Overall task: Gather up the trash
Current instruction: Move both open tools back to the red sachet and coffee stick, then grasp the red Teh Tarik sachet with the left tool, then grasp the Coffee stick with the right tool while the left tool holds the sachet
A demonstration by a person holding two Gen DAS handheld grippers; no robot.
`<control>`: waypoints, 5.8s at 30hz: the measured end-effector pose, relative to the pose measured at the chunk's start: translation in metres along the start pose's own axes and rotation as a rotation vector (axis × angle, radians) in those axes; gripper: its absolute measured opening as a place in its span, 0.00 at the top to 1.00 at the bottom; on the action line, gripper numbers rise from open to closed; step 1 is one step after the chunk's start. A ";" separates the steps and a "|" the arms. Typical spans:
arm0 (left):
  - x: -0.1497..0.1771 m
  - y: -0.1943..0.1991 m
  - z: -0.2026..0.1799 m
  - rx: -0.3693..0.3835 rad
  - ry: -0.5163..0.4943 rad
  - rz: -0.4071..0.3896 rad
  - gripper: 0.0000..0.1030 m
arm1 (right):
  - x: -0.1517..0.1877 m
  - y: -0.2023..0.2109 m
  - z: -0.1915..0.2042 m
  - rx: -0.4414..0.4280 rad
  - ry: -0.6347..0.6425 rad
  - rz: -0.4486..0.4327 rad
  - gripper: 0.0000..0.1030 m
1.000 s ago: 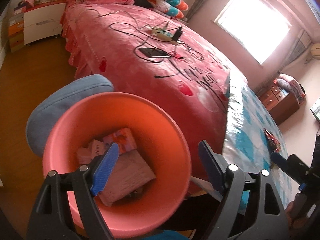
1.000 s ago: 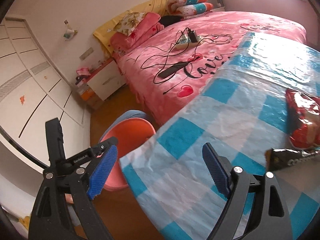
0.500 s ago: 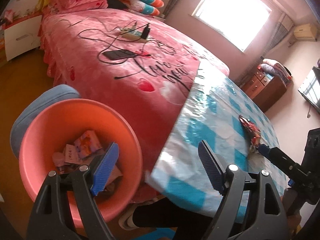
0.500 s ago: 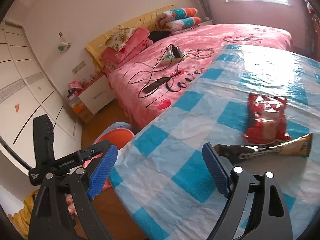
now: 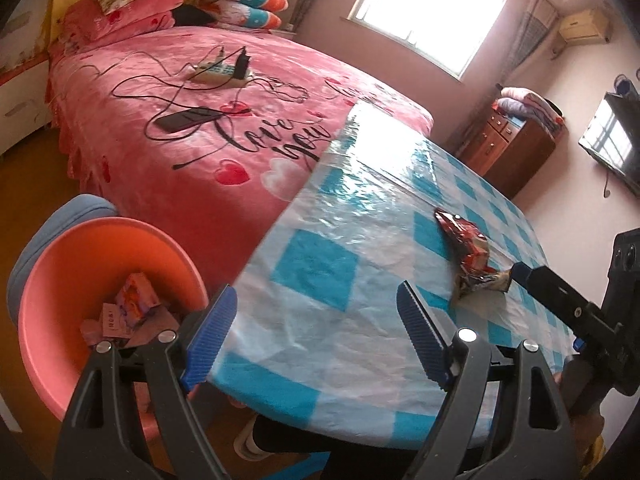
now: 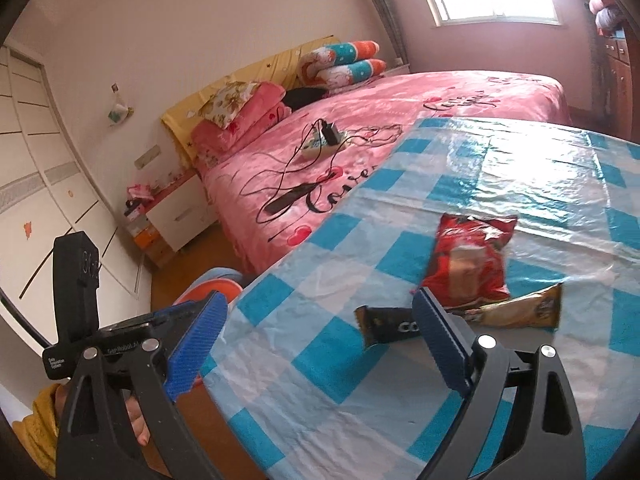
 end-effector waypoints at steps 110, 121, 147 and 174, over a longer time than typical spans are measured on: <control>-0.095 -0.130 -0.147 0.052 -0.202 0.171 0.46 | -0.049 0.021 -0.142 0.088 -0.122 0.062 0.08; -0.083 -0.093 -0.091 0.045 -0.151 0.154 0.46 | -0.031 -0.005 -0.123 0.145 0.013 0.140 0.08; -0.054 -0.072 -0.035 0.113 -0.092 0.107 0.46 | 0.012 0.013 -0.041 -0.068 0.086 0.256 0.08; -0.037 -0.057 -0.026 0.069 -0.146 0.079 0.46 | 0.017 -0.070 -0.021 0.224 0.272 0.217 0.82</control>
Point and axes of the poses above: each gripper's, at about its wrist camera, not at the fingertips, and y roughly against the way its jaws point, z to its left, x to its underside, the point moved 6 cm from there along -y, roughly the way its jaws point, and after that the axes turned 15 degrees about -y, right-handed, at the moved point
